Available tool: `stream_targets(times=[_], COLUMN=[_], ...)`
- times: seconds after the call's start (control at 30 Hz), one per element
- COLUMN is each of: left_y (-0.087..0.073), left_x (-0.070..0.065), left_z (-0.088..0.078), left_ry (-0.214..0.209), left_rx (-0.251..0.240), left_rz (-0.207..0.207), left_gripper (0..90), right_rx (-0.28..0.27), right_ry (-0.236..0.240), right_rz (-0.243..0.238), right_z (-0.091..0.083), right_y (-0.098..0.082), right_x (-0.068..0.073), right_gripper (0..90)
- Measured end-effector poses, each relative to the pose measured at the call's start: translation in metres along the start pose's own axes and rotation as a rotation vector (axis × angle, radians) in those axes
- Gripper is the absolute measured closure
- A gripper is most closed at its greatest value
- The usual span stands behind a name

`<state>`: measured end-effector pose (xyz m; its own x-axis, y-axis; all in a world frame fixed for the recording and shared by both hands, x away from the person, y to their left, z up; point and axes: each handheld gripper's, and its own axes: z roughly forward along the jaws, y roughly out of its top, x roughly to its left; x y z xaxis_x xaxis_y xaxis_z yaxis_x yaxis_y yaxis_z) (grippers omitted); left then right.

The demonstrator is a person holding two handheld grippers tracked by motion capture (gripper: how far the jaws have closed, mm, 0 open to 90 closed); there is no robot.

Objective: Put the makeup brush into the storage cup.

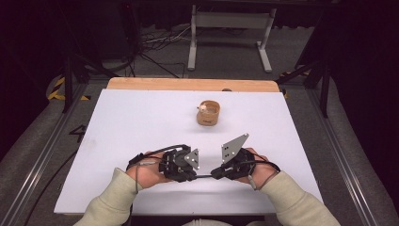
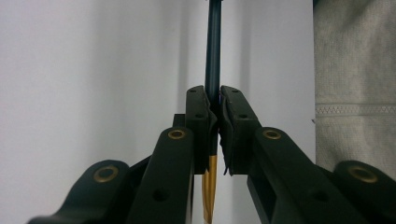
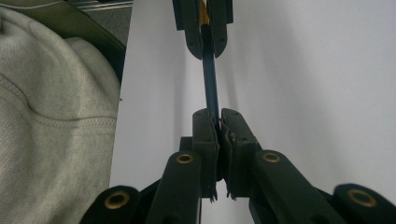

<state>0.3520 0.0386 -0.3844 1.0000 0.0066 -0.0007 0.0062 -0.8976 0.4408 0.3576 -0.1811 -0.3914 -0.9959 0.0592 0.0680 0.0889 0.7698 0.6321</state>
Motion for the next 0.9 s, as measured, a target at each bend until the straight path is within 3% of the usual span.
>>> stream_targets(times=[0.23, 0.33, 0.43, 0.6, 0.9], left_y=[-0.001, -0.001, -0.001, -0.007, -0.020], left_x=[0.001, 0.000, -0.001, -0.001, 0.005], left_z=[-0.001, -0.001, -0.003, -0.009, -0.013], left_ry=[-0.008, 0.009, 0.018, 0.026, 0.019], left_rx=[-0.011, -0.012, -0.005, -0.030, -0.028], left_rz=[0.005, 0.007, 0.005, -0.020, -0.052], left_gripper=[82.3, 81.3, 70.8, 64.4, 63.5], right_rx=[0.000, 0.001, 0.001, -0.016, -0.040], right_ry=[0.007, 0.007, 0.000, -0.013, -0.025], right_rz=[0.001, -0.001, -0.004, -0.003, -0.006], right_z=[-0.001, -0.002, -0.003, -0.012, -0.022], right_y=[0.001, 0.002, 0.002, 0.000, -0.004], right_x=[0.000, 0.000, 0.000, 0.000, 0.002], right_gripper=[85.7, 85.8, 85.8, 85.8, 85.8])
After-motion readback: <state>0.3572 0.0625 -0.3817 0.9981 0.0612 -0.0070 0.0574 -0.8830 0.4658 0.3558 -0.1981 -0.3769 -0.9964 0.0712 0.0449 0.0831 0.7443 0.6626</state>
